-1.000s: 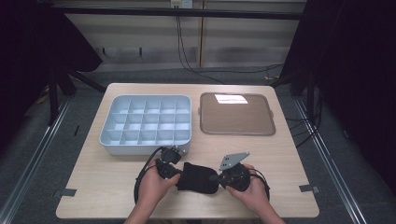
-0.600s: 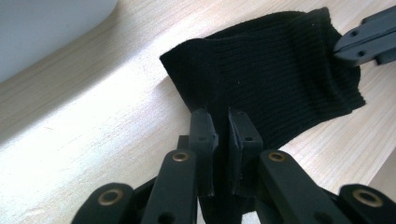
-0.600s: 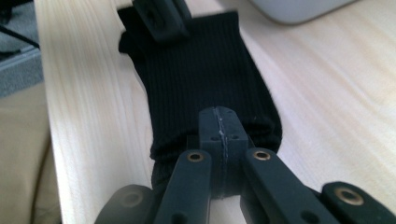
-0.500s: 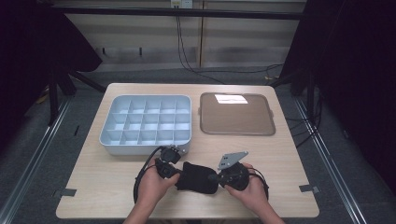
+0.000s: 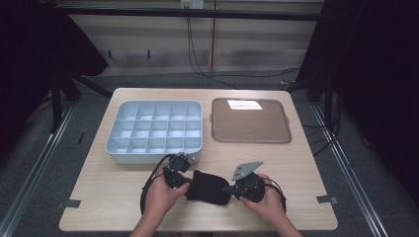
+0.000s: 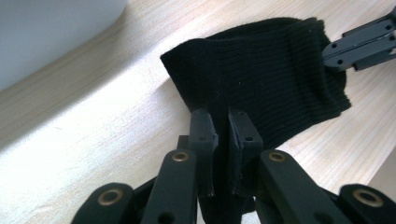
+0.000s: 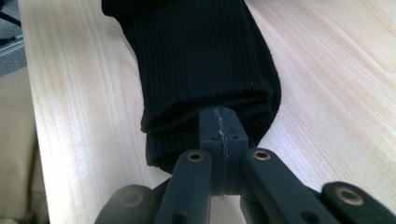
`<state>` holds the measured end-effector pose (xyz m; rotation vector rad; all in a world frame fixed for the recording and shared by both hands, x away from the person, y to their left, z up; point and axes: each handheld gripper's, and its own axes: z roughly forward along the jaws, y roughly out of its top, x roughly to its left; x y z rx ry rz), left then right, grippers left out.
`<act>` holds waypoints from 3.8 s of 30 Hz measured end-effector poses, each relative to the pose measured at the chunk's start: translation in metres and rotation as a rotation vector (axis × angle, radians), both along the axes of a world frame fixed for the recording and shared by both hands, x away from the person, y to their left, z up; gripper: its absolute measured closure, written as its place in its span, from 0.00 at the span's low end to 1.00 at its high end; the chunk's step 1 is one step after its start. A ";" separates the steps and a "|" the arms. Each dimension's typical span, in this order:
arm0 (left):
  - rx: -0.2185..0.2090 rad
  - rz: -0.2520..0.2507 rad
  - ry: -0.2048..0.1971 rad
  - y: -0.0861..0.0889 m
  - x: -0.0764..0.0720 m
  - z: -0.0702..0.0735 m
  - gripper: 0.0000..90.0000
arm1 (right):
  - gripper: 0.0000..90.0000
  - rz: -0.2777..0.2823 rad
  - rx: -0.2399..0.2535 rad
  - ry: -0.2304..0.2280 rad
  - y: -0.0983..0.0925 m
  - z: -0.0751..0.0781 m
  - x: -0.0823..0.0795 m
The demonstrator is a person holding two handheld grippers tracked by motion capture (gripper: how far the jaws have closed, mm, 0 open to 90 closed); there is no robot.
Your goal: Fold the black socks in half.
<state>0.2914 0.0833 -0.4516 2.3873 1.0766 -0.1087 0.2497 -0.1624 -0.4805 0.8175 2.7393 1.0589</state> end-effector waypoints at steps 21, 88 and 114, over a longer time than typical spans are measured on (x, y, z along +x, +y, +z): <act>-0.027 -0.065 -0.052 -0.018 -0.006 0.022 0.90 | 1.00 0.001 -0.005 -0.009 0.007 -0.001 0.001; -0.039 -0.115 -0.067 -0.042 -0.012 0.018 0.91 | 1.00 -0.018 -0.015 0.010 -0.001 -0.009 0.005; 0.007 -0.134 -0.057 -0.057 -0.014 -0.003 0.91 | 0.99 -0.019 -0.018 0.007 0.001 -0.009 0.006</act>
